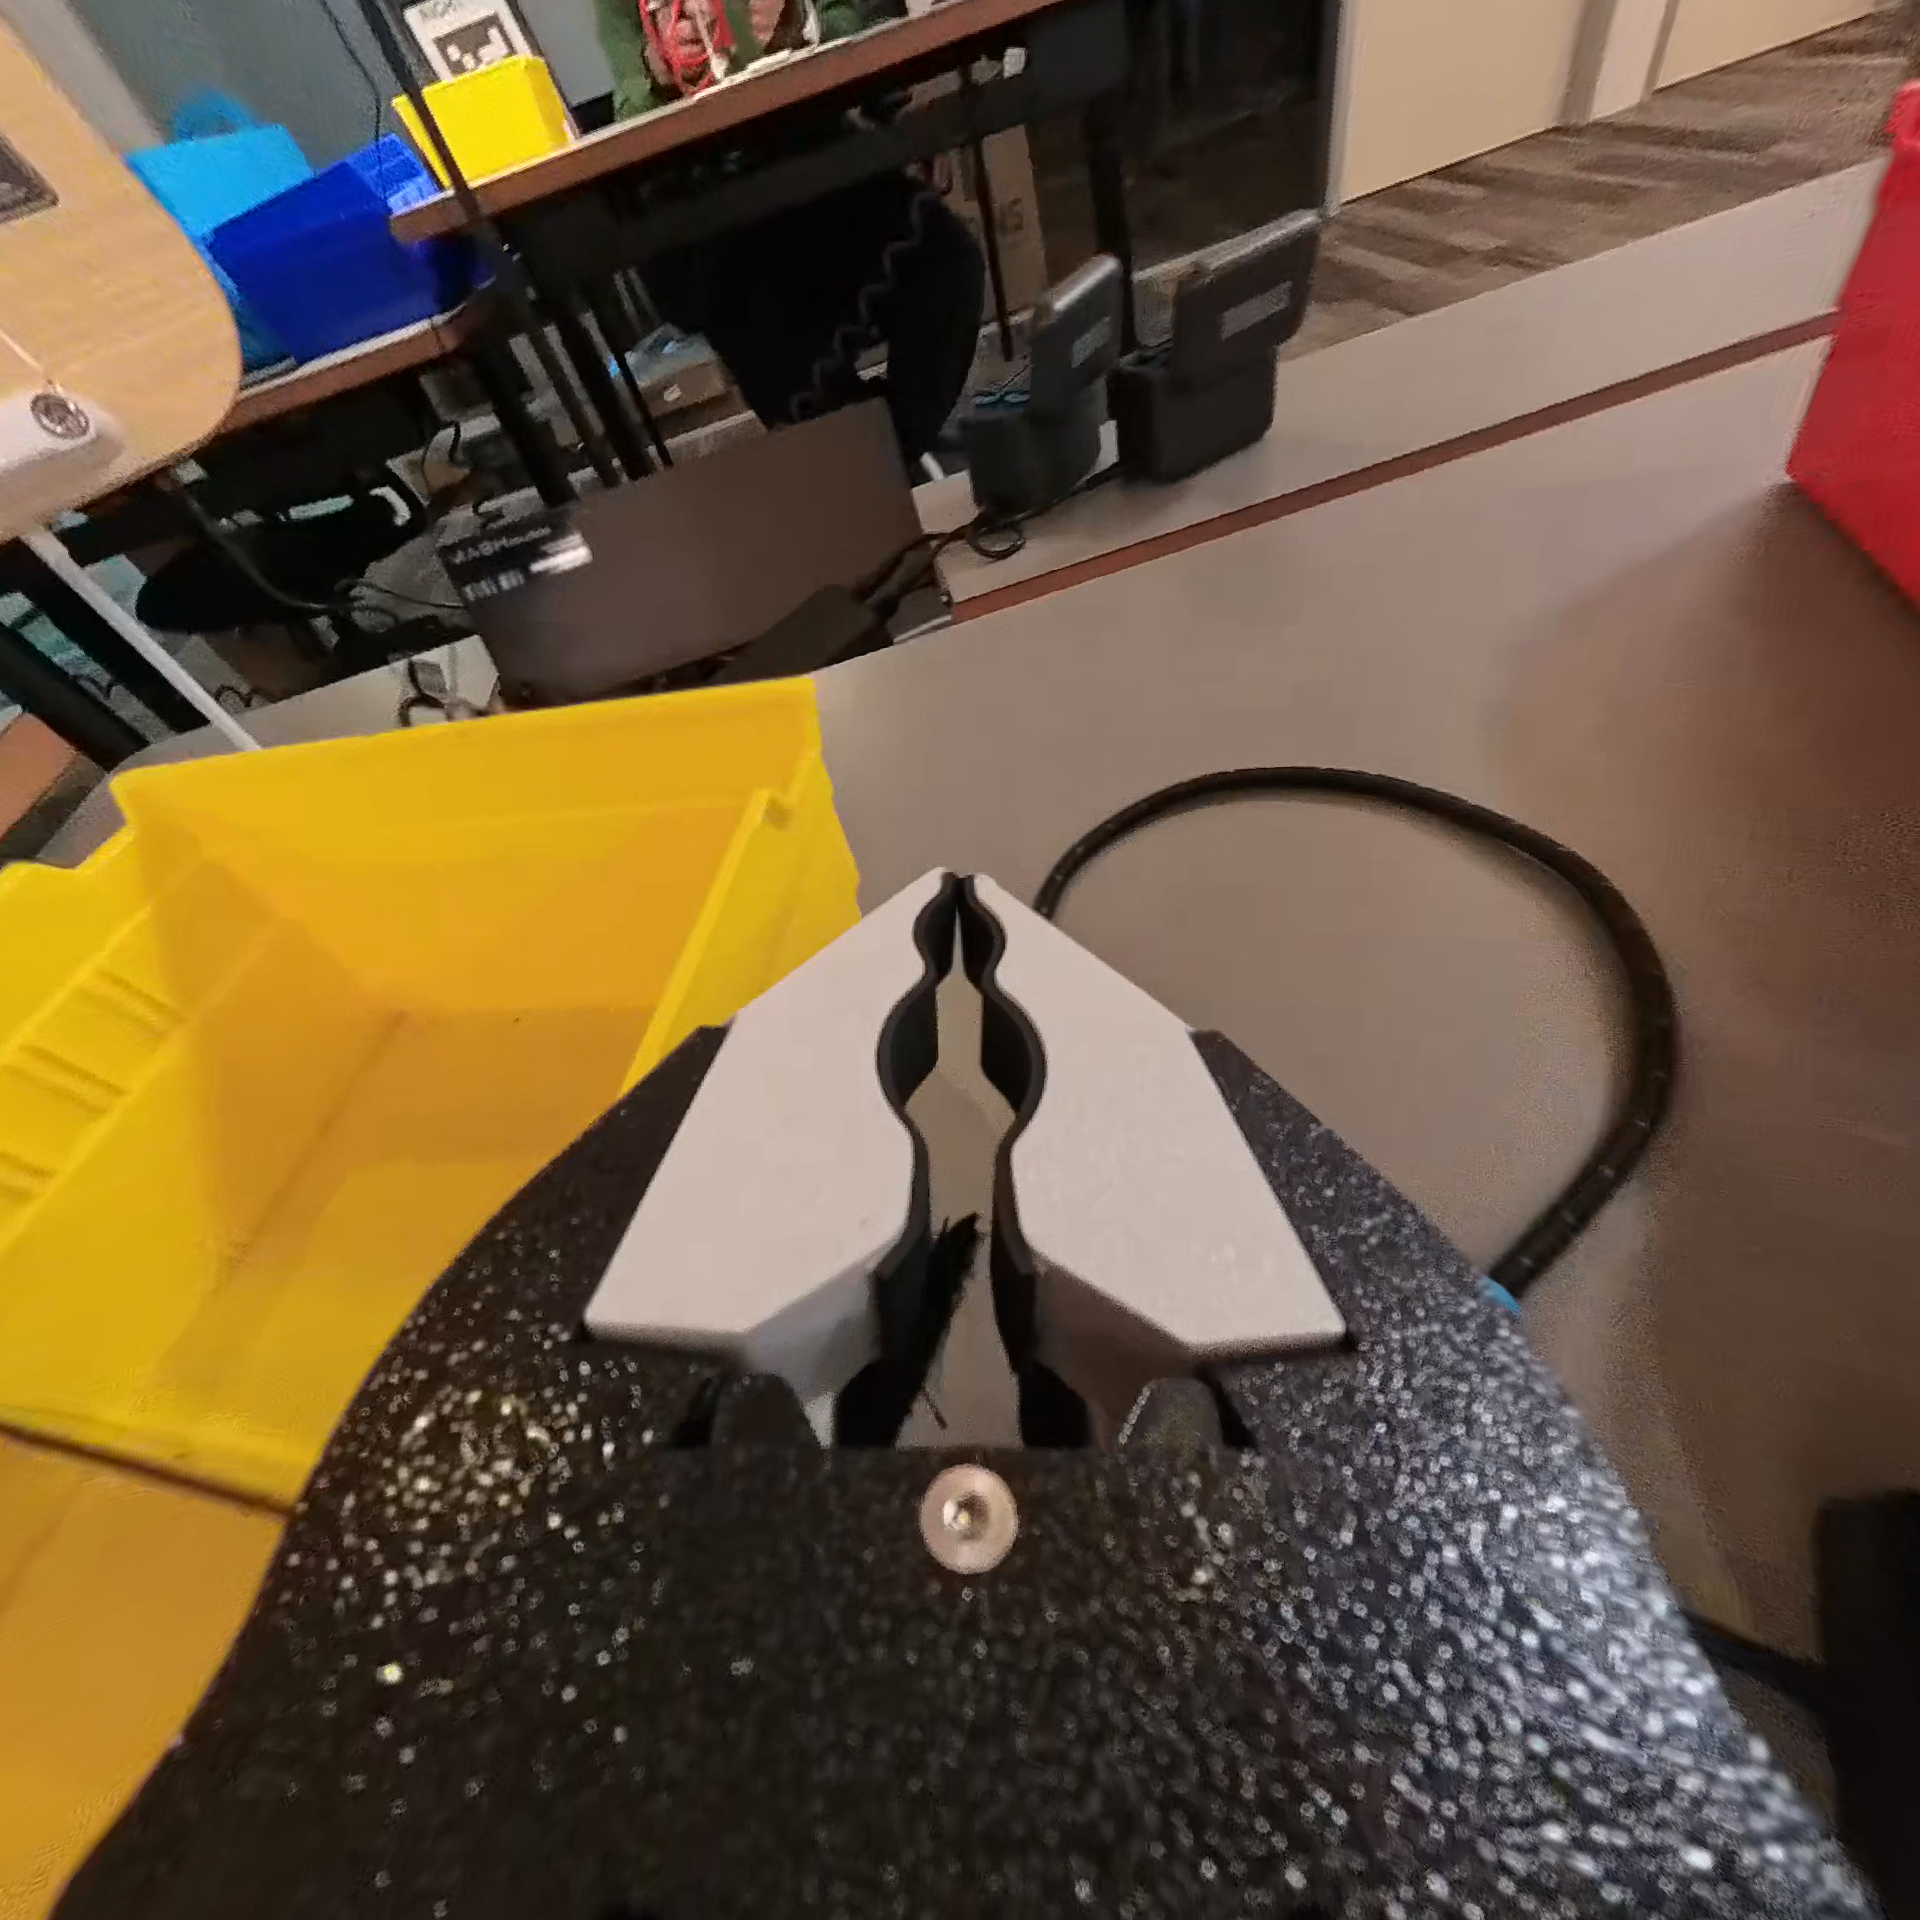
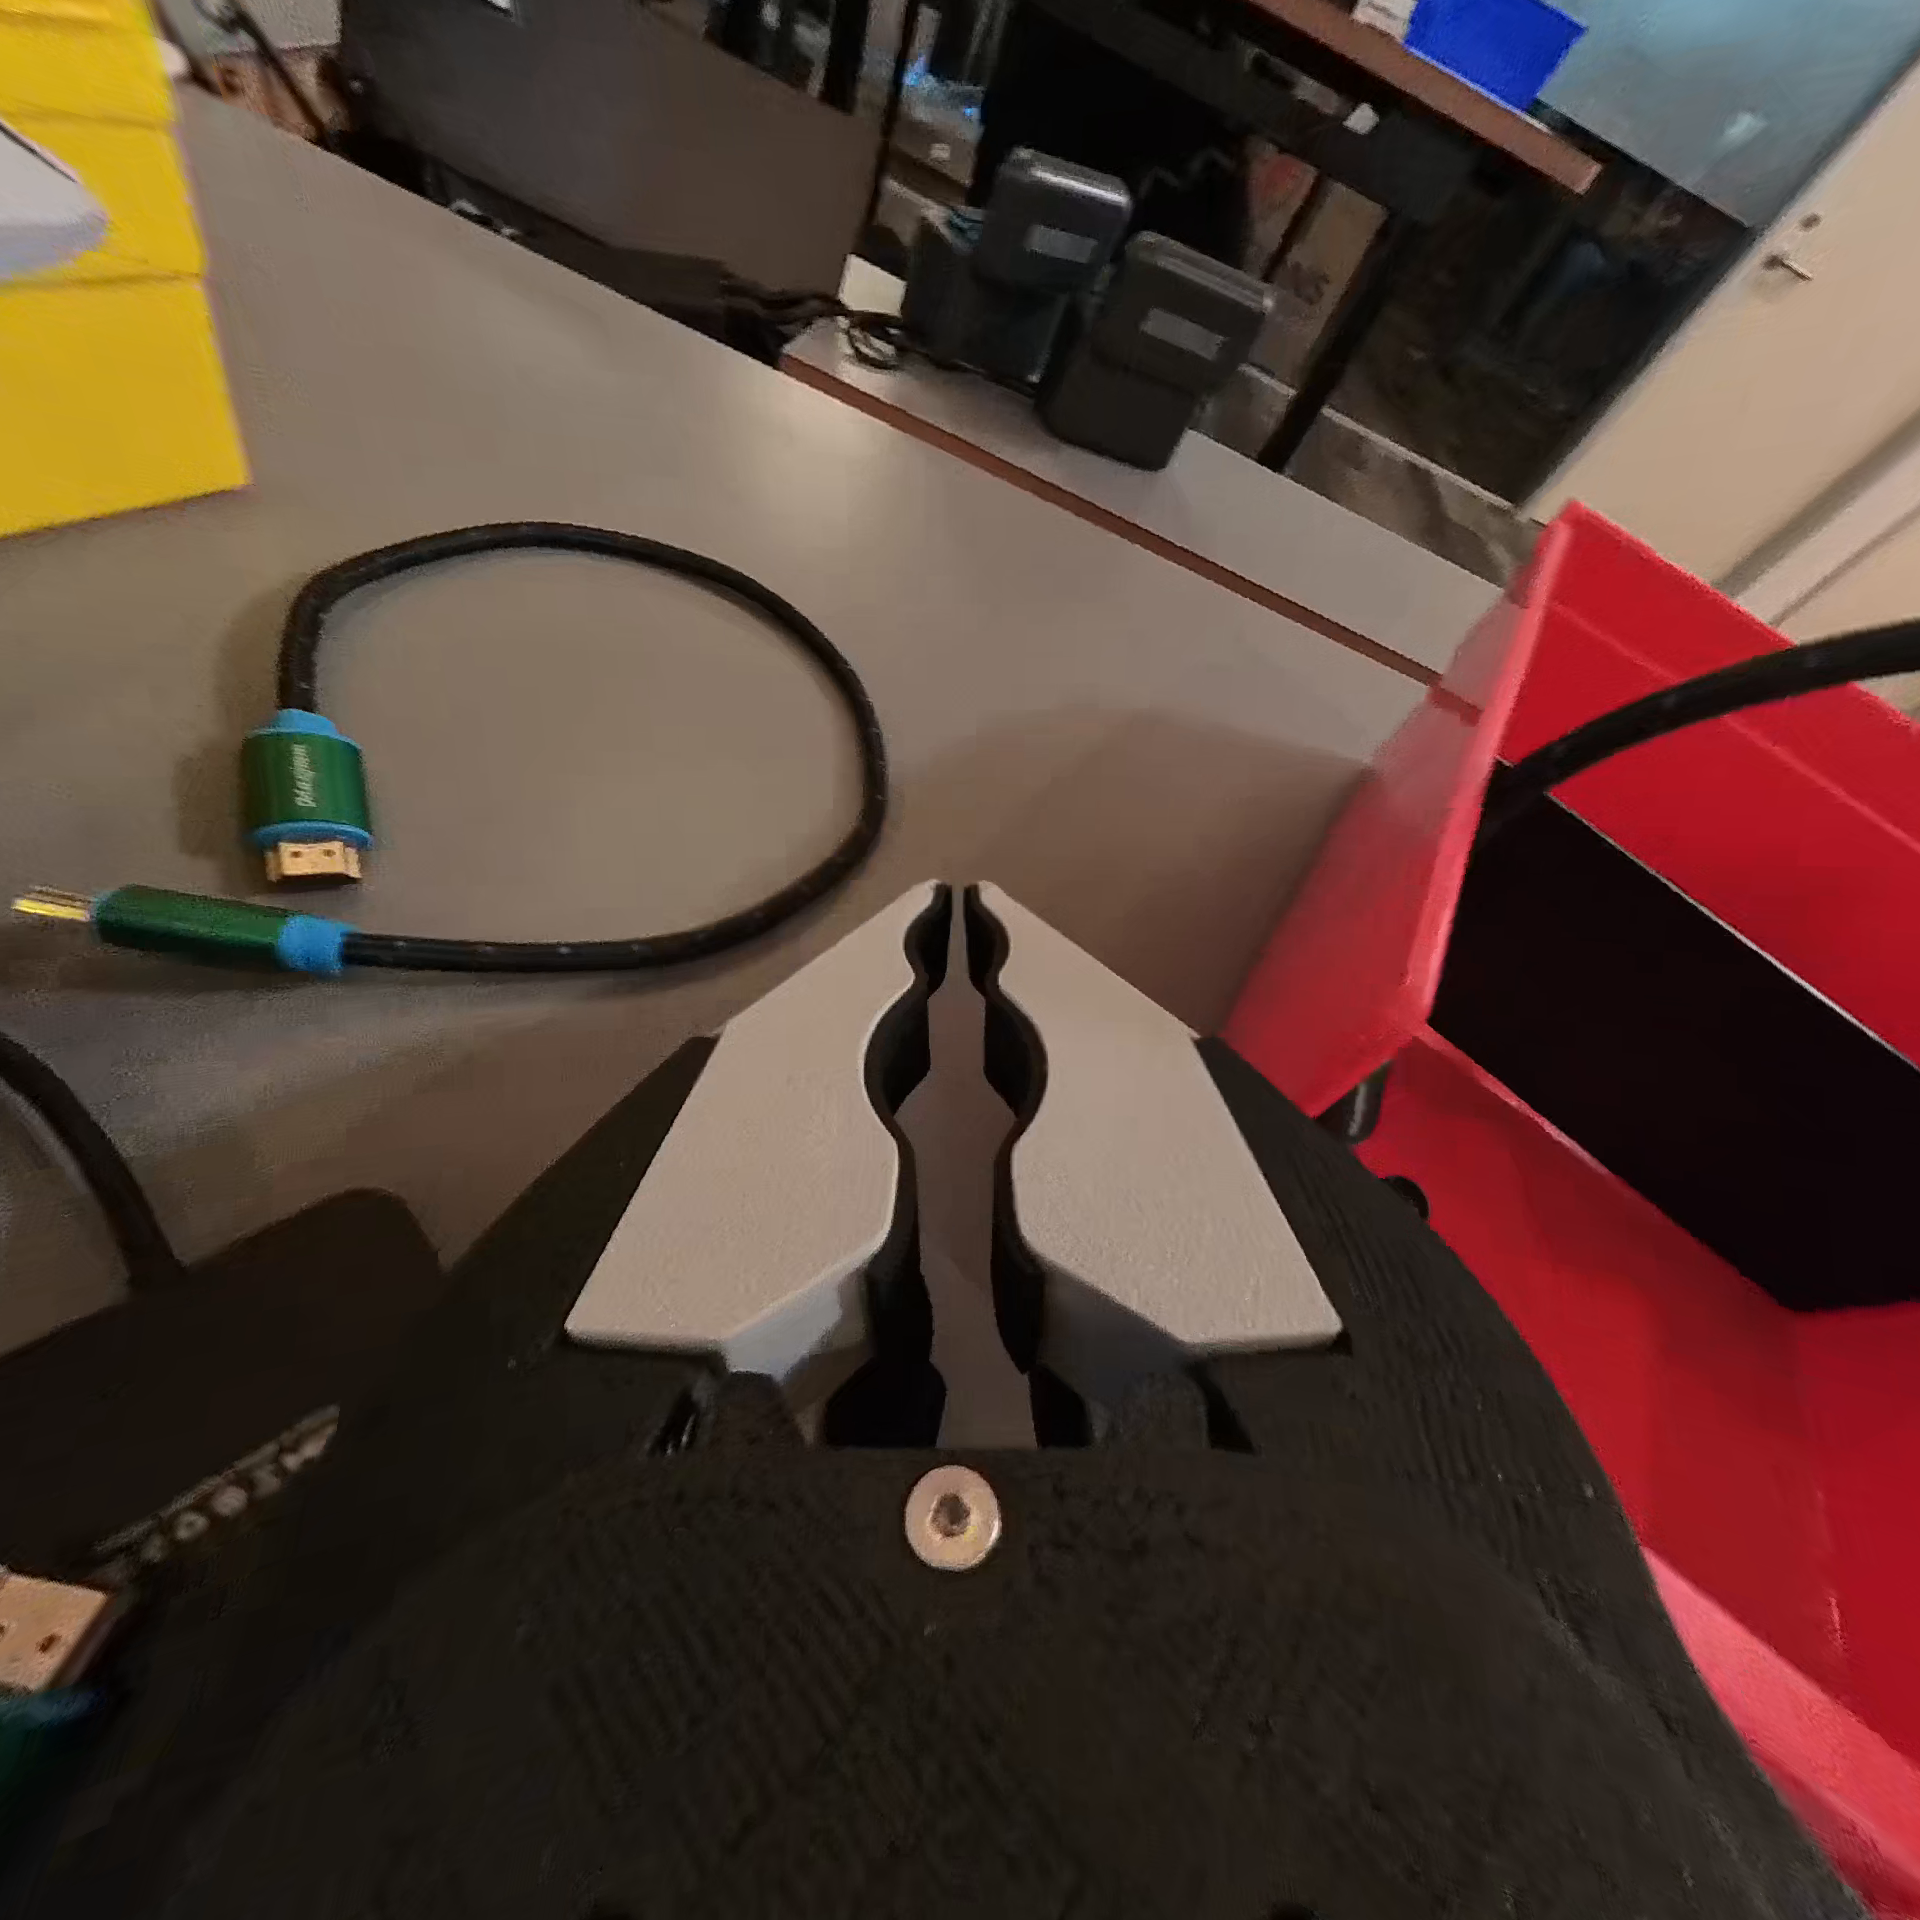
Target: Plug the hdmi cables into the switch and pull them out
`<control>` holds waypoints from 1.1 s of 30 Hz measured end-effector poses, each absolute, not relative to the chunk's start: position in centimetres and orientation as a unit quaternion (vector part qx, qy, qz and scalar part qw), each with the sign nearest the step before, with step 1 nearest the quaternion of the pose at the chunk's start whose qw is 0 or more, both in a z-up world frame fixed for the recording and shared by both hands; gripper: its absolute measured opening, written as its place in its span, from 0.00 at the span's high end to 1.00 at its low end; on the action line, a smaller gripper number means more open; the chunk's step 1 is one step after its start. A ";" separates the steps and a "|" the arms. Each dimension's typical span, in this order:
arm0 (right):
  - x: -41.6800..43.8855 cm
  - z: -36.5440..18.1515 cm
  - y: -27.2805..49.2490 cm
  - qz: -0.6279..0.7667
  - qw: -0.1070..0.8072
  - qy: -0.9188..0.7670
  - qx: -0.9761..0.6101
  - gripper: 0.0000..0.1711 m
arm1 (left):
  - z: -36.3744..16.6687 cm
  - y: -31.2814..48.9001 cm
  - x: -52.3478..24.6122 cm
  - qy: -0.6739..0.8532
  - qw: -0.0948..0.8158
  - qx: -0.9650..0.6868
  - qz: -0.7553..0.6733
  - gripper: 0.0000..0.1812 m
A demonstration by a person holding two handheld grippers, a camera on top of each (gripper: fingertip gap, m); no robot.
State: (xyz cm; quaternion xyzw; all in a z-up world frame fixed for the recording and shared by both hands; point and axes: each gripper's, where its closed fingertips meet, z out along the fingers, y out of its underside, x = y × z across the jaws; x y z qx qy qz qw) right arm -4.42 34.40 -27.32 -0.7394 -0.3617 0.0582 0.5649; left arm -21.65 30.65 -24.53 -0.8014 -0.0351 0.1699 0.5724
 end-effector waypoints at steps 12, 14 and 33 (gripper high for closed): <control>-3.3 -25.4 30.5 0.130 0.619 -0.434 -0.641 0.90 | -25.8 33.2 -25.5 -0.094 0.545 -0.826 0.107 1.00; -3.8 -26.5 29.0 0.131 0.587 -0.505 -0.620 0.85 | -25.6 33.4 -27.6 -0.121 0.553 -0.814 0.129 1.00; -2.8 -30.9 20.7 0.340 0.282 -0.611 -0.657 0.55 | -25.2 24.9 -17.3 0.187 0.632 -0.750 0.058 1.00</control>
